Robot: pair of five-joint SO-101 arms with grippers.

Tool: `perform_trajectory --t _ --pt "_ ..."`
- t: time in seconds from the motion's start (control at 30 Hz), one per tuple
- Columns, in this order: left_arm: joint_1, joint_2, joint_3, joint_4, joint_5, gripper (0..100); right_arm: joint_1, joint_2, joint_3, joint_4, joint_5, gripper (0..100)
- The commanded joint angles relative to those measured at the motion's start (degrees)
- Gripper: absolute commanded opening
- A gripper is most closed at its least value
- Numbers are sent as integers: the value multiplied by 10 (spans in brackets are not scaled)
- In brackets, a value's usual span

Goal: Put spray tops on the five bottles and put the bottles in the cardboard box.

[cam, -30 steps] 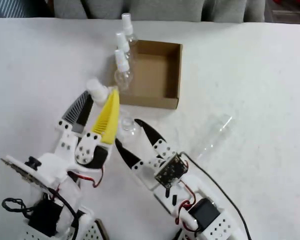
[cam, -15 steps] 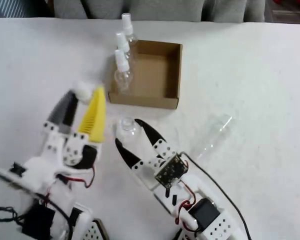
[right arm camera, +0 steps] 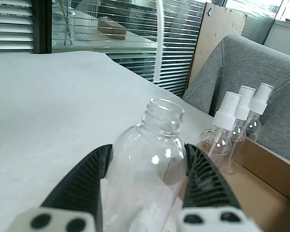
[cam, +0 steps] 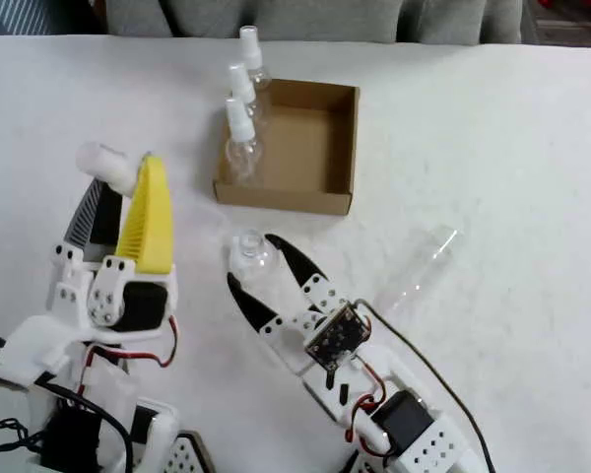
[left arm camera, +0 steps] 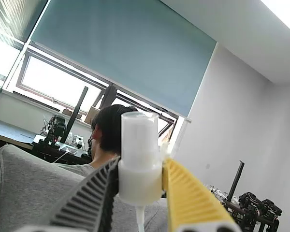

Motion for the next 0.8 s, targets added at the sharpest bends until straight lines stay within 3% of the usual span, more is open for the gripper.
perform_trajectory --t 0.0,0.13,0.53,0.77 --pt "7 5 18 -21 7 20 -6 -7 5 1 1 17" --pt "37 4 37 -22 4 20 -6 -7 5 1 1 17" --pt "40 4 38 -16 5 20 -6 -8 5 1 1 17" --pt "40 4 38 40 5 20 -5 -8 5 1 1 17"
